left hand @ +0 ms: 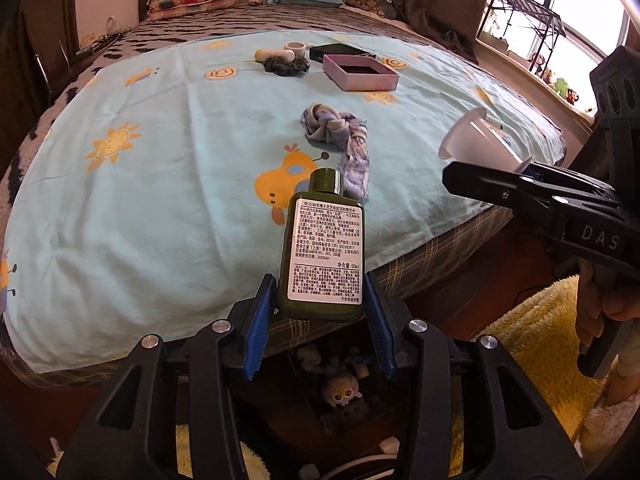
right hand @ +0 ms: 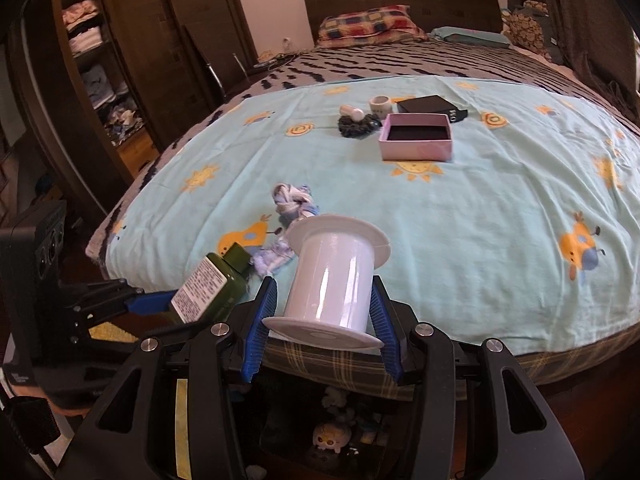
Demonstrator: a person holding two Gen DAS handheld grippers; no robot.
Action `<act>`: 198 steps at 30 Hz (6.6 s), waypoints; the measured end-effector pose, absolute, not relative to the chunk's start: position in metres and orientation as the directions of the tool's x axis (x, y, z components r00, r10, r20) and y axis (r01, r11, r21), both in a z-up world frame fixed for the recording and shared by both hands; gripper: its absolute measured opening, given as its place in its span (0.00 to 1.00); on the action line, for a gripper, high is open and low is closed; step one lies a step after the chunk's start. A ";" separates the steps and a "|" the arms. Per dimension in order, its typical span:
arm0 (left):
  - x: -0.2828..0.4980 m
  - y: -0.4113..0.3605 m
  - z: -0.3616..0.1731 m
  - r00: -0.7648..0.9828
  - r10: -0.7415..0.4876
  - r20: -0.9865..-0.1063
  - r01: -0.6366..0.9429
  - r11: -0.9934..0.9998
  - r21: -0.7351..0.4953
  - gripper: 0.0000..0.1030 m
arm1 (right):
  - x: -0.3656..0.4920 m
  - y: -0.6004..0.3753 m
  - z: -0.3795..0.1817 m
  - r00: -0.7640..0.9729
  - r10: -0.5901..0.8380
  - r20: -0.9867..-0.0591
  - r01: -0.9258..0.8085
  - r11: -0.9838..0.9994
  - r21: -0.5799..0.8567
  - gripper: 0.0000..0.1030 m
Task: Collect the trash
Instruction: 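Carry the green bottle and white spool down past the bed edge into the black bin, then open both grippers to drop the bottle and spool into the bin, then grasp the grey-blue cloth with the left gripper while the right gripper grasps the pink box, then carry the cloth and pink box down into the black bin, then open both grippers to release the cloth and pink box into the bin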
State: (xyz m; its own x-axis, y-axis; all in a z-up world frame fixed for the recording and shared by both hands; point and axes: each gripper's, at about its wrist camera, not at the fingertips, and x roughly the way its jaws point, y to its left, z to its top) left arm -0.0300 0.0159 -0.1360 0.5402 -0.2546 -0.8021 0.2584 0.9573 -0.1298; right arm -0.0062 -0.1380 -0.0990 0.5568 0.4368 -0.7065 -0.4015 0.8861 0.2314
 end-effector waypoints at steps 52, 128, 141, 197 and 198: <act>-0.077 0.019 -0.233 0.319 -0.246 -0.915 0.185 0.963 -0.195 0.57 | -0.064 -0.160 -0.234 0.306 0.351 -0.885 -0.231 0.929 0.289 0.48; 0.069 -0.007 -0.128 0.595 -0.256 -0.761 0.296 0.951 -0.089 0.32 | 0.150 -0.165 -0.108 0.601 0.189 -0.776 -0.206 0.975 0.078 0.77; -0.011 -0.002 -0.104 0.613 -0.320 -0.722 0.330 0.934 -0.134 0.32 | 0.023 -0.190 -0.068 0.643 0.278 -0.714 -0.300 0.949 0.099 0.77; -0.074 -0.011 -0.308 0.225 -0.292 -0.930 0.223 0.944 -0.243 0.76 | -0.066 -0.193 -0.260 0.304 0.365 -0.880 -0.143 0.931 0.336 0.80; -0.073 -0.009 -0.305 0.228 -0.289 -0.930 0.222 0.945 -0.239 0.79 | -0.066 -0.195 -0.258 0.310 0.366 -0.877 -0.142 0.930 0.338 0.80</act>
